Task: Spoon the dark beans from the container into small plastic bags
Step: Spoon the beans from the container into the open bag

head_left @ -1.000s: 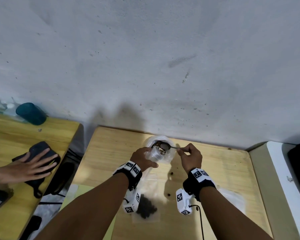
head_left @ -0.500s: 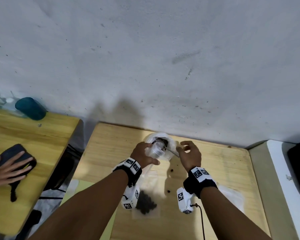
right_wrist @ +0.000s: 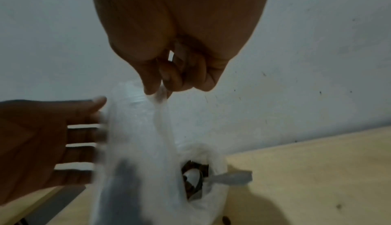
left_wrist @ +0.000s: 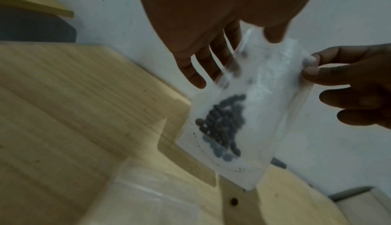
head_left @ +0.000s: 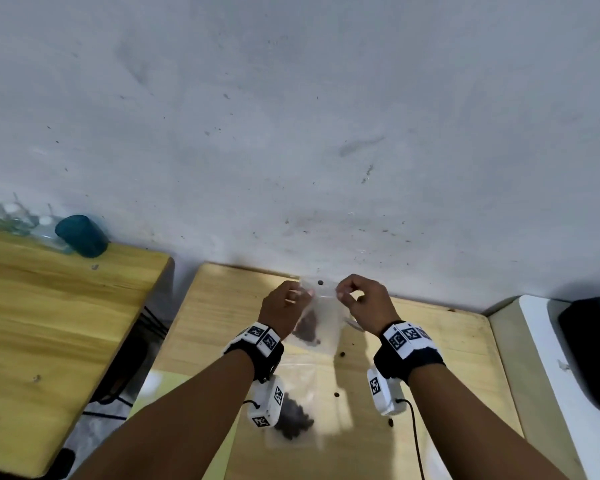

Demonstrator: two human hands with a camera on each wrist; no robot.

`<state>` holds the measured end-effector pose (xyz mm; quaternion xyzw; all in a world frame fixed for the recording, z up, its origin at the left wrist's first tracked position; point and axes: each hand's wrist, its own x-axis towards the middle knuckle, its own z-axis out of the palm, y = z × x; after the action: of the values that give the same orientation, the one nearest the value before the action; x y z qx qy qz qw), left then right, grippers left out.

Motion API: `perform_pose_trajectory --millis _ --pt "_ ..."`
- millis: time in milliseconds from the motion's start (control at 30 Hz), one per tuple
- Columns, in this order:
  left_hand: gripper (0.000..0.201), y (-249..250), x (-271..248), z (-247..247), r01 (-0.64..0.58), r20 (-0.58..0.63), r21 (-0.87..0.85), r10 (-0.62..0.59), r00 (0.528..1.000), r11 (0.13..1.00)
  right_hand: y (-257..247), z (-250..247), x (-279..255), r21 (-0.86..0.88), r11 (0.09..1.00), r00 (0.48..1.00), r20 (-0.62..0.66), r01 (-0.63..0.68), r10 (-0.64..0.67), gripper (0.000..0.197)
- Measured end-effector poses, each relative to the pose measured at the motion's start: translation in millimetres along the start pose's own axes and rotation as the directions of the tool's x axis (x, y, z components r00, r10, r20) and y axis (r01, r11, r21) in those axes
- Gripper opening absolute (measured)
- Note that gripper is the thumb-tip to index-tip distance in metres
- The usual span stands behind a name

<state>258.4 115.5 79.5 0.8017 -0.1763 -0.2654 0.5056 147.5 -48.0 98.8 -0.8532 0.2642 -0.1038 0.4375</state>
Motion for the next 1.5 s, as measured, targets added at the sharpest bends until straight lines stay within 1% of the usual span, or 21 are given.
perform_pose_trajectory --millis 67,167,233,300,400,433,500,533,600,667,700,733,767,800,833,900,1000,1100,1167,1333,1500 --pt "0.027 2.0 4.6 -1.8 -0.046 -0.076 -0.015 0.045 0.996 0.999 -5.5 -5.5 0.7 -0.005 1.0 0.999 -0.041 0.021 -0.021 0.019" --pt "0.029 13.7 5.9 -3.4 -0.139 -0.098 -0.02 0.136 0.986 0.99 -14.6 -11.2 -1.6 0.079 0.997 0.992 -0.126 0.024 -0.013 0.02" --pt "0.026 19.6 5.8 -2.2 -0.177 -0.107 -0.083 0.167 0.98 0.981 -19.6 -14.4 -4.7 0.187 0.982 0.983 -0.181 0.0 0.034 0.027" --pt "0.022 22.6 4.9 0.6 -0.192 -0.103 -0.139 0.179 0.978 0.971 -21.0 -15.9 -6.9 0.264 0.963 0.982 -0.158 -0.061 0.106 0.03" --pt "0.023 25.6 2.6 5.1 -0.174 -0.067 -0.183 0.165 0.984 0.968 -18.7 -15.5 -10.2 0.345 0.929 0.982 -0.08 -0.131 0.169 0.017" --pt "0.023 25.8 2.2 6.0 -0.17 -0.04 -0.187 0.165 0.985 0.967 -18.3 -15.1 -11.5 0.359 0.924 0.982 -0.083 -0.13 0.17 0.014" --pt "0.018 29.3 0.1 8.5 -0.154 0.014 -0.222 0.161 0.987 0.963 -20.3 -16.6 -15.3 0.374 0.922 0.982 -0.108 -0.106 0.157 0.011" --pt "0.022 31.9 -1.4 9.2 -0.128 0.035 -0.253 0.141 0.989 0.959 -22.1 -17.7 -16.6 0.382 0.918 0.982 -0.108 -0.104 0.156 0.013" --pt "0.036 34.5 -2.8 10.9 -0.078 0.086 -0.276 0.105 0.991 0.958 -22.8 -19.5 -17.7 0.391 0.911 0.981 -0.081 -0.131 0.176 0.02" --pt "0.037 35.7 -3.2 12.2 -0.054 0.125 -0.264 0.09 0.988 0.963 -21.6 -20.2 -19.0 0.371 0.918 0.98 -0.077 -0.141 0.182 0.021" --pt "0.032 35.6 -2.9 12.8 -0.053 0.126 -0.277 0.091 0.988 0.96 -20.2 -20.3 -18.9 0.37 0.918 0.979 -0.086 -0.141 0.185 0.017" --pt "0.022 37.8 -4.6 12.3 -0.051 0.109 -0.282 0.085 0.99 0.958 -20.4 -21.3 -19.2 0.378 0.914 0.976 -0.097 -0.148 0.197 0.009" --pt "0.015 38.4 -5.1 12.2 -0.054 0.077 -0.293 0.08 0.994 0.954 -21.4 -22.4 -19.7 0.391 0.907 0.972 -0.105 -0.155 0.212 0.007" --pt "0.019 39.7 -5.7 12.4 -0.057 0.044 -0.311 0.074 0.996 0.949 -23.6 -23.3 -20.5 0.411 0.896 0.968 -0.1 -0.17 0.229 0.013" --pt "0.025 38.7 -4.9 13.1 -0.063 0.017 -0.336 0.073 0.997 0.94 -26.0 -24.3 -20.9 0.435 0.88 0.966 -0.079 -0.19 0.247 0.014" --pt "0.03 43.3 -8.3 13.0 -0.066 0.023 -0.358 0.08 0.997 0.931 -31.6 -27.0 -23.3 0.464 0.86 0.966 -0.032 -0.213 0.256 0.01" --pt "0.022 49.1 -12.9 14.1 -0.027 0.063 -0.393 0.056 0.996 0.919 -36.8 -28.2 -25.1 0.495 0.836 0.957 -0.034 -0.235 0.289 0.017" --pt "0.026 48.8 -12.8 15.3 -0.003 0.068 -0.409 0.033 0.997 0.912 -40.1 -29.3 -25.0 0.535 0.807 0.946 -0.042 -0.25 0.321 0.017" --pt "0.026 49.3 -12.1 14.8 -0.005 0.055 -0.409 0.03 0.998 0.913 -44.8 -31.1 -25.7 0.538 0.805 0.945 -0.045 -0.25 0.324 0.017" --pt "0.014 53.4 -10.7 13.8 -0.016 0.039 -0.381 0.034 0.999 0.924 -48.0 -32.8 -24.6 0.505 0.816 0.938 -0.038 -0.28 0.345 0.013" --pt "0.019 53.1 -12.4 13.7 -0.003 0.057 -0.417 0.03 0.998 0.909 -50.9 -34.8 -24.6 0.51 0.818 0.939 -0.05 -0.268 0.339 0.01"
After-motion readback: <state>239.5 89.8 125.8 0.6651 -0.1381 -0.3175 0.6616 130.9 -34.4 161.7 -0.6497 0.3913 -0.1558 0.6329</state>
